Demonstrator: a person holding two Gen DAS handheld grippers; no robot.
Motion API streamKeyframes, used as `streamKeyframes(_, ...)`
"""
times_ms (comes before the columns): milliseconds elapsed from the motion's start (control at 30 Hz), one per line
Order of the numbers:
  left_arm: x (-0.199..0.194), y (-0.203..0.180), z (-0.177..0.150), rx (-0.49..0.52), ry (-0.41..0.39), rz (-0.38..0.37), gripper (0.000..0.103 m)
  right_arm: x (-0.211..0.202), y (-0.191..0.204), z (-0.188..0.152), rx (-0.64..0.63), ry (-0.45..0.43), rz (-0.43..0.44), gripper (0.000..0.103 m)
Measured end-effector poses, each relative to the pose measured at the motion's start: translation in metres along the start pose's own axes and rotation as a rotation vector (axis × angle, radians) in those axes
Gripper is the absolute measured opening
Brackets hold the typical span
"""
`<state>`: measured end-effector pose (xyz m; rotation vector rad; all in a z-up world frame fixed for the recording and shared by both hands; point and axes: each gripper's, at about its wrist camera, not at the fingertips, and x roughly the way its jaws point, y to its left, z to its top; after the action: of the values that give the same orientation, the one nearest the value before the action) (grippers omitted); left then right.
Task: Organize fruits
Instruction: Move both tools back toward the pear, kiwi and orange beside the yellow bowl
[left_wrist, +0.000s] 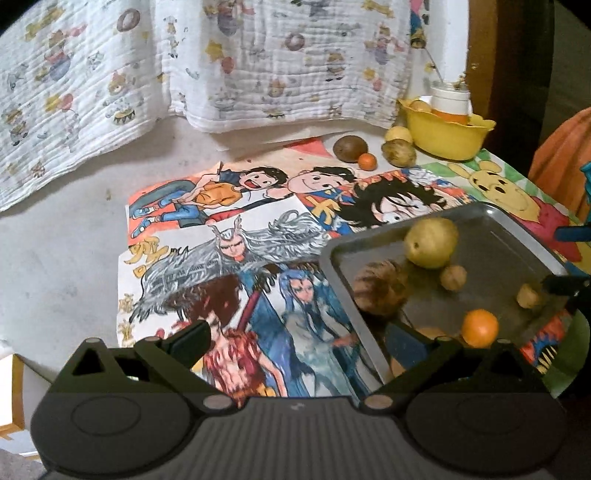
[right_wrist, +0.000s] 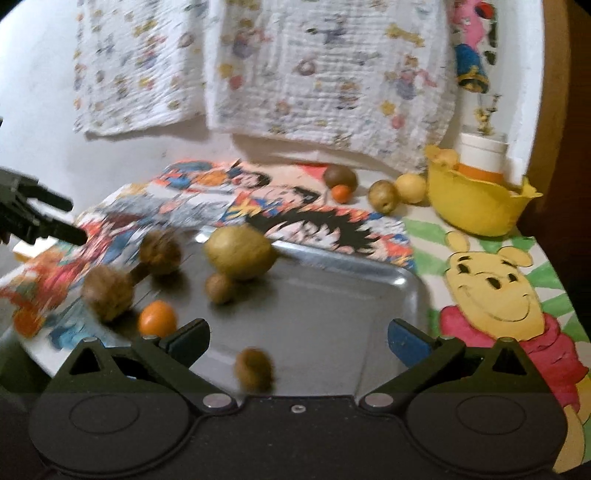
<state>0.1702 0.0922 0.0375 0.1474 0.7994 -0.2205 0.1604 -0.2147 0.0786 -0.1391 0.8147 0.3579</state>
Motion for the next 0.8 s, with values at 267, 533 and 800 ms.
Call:
streamKeyframes(267,0.037,-0.002,0.037,0.016,0.021,0.001,0.103,0.023,-0.047,0.027,0.119,-0.055,-0.033,0.102)
streamKeyframes(533,0.082,-0.007,0.079,0.046,-0.001,-0.021,0.103,0.059,-0.083,0.07,0.145,-0.034,-0.075,0.102)
streamKeyframes(800,0.124,-0.017,0.109,0.109,-0.067,-0.053,0.103,0.096,-0.095,0.107,0.169,-0.014,-0.078,0.102)
